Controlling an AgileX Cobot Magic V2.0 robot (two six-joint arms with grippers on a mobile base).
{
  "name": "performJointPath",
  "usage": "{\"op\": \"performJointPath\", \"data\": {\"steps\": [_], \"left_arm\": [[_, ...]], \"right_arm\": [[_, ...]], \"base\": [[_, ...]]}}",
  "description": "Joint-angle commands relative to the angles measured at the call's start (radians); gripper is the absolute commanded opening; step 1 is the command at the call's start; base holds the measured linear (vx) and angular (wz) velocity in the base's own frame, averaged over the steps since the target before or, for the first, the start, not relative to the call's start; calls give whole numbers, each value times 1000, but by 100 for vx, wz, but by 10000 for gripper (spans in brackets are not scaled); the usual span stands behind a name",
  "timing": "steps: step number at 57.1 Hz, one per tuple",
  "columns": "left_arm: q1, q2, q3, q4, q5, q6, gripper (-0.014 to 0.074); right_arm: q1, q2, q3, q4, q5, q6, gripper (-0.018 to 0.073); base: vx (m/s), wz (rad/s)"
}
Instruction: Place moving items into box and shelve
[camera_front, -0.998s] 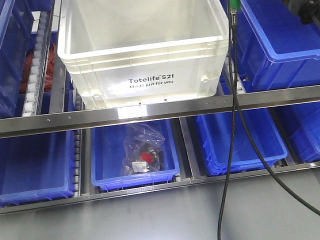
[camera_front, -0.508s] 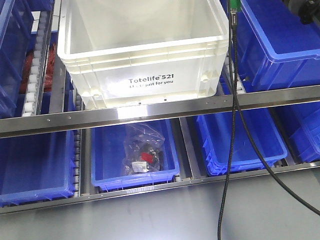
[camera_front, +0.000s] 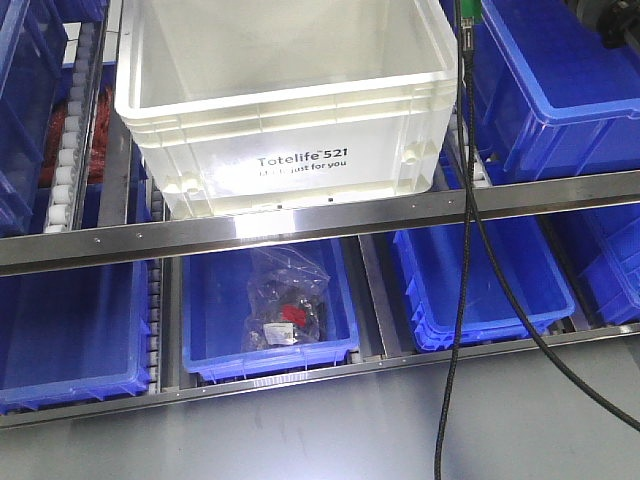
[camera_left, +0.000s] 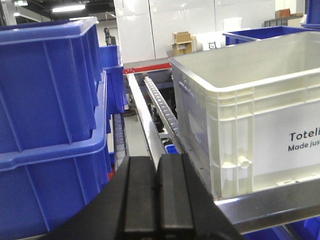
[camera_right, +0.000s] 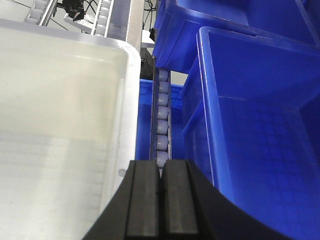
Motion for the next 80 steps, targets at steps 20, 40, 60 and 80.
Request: {"op": "performJointPath", "data": {"steps": [20,40,60,80], "left_arm": [[0,13,-10,-6,-65,-6,-1],[0,13,-10,-6,-65,-6,-1],[0,13,-10,-6,-65,-6,-1],[0,13,-10,-6,-65,-6,-1]], "right_arm": [[-5,-68,-36,-31,-66,4,-3],[-5,-68,-36,-31,-67,4,-3],[-5,-75,-36,-33,-30,1,-3],[-17,-215,67,-69,127,38,-3]], "base": [[0,0],[0,0],[0,0],[0,0]]}}
